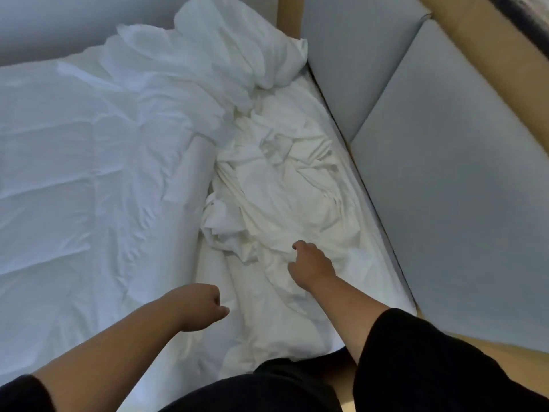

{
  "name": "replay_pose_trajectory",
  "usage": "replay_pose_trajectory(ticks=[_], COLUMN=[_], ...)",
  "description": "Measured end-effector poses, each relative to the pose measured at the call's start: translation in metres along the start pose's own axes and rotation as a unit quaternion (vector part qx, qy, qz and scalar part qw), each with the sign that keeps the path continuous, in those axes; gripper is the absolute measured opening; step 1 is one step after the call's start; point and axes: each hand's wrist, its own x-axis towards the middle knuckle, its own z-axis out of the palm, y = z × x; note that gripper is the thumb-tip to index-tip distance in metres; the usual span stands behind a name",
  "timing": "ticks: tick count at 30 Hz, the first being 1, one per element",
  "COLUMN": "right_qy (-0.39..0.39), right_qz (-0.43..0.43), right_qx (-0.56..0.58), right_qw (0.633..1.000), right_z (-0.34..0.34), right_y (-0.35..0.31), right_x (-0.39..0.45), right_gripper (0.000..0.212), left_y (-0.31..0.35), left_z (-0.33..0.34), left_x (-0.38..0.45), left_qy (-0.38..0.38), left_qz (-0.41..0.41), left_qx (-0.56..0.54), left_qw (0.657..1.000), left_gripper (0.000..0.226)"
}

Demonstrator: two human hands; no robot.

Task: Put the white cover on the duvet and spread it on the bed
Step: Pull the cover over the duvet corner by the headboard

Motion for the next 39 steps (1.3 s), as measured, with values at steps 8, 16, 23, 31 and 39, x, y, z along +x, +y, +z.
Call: replay_pose_trajectory(ticks=[8, 16, 23, 31, 39], right_qy=[-0.072, -0.132, -0.068, 0.02, 0.179], right_qz=[-0.044, -0.101, -0.156, -0.085, 0.059], right_qx=[-0.165, 0.0, 0.379, 0.21, -0.016], right_qw=[0.983, 0.986, 0.91, 0.974, 0.982], right_z=[0.018, 0.034, -0.073, -0.136, -0.078], right_y=[-0.016, -0.019, -0.057, -0.004, 0.056], right_x=[0.133, 0.113, 0.007, 0.024, 0.034], right_gripper=[0.067, 0.012, 0.006, 0.005, 0.045], left_y=[-0.013, -0.025, -0.001, 0.002, -0.029], left_z=[-0.021, 0.003, -0.031, -0.058, -0.055], left_x=[0.061, 0.054, 0.071, 0.156, 0.231], left_qy=[-0.032, -0.035, 0.057, 0.191, 0.242], left_qz=[-0.077, -0.13, -0.137, -0.077, -0.174], left_qx=[-0.035, -0.307, -0.553, -0.224, 0.0], left_qw=[0.996, 0.942, 0.82, 0.953, 0.955], left_gripper=[0.04, 0.034, 0.046, 0.084, 0.035])
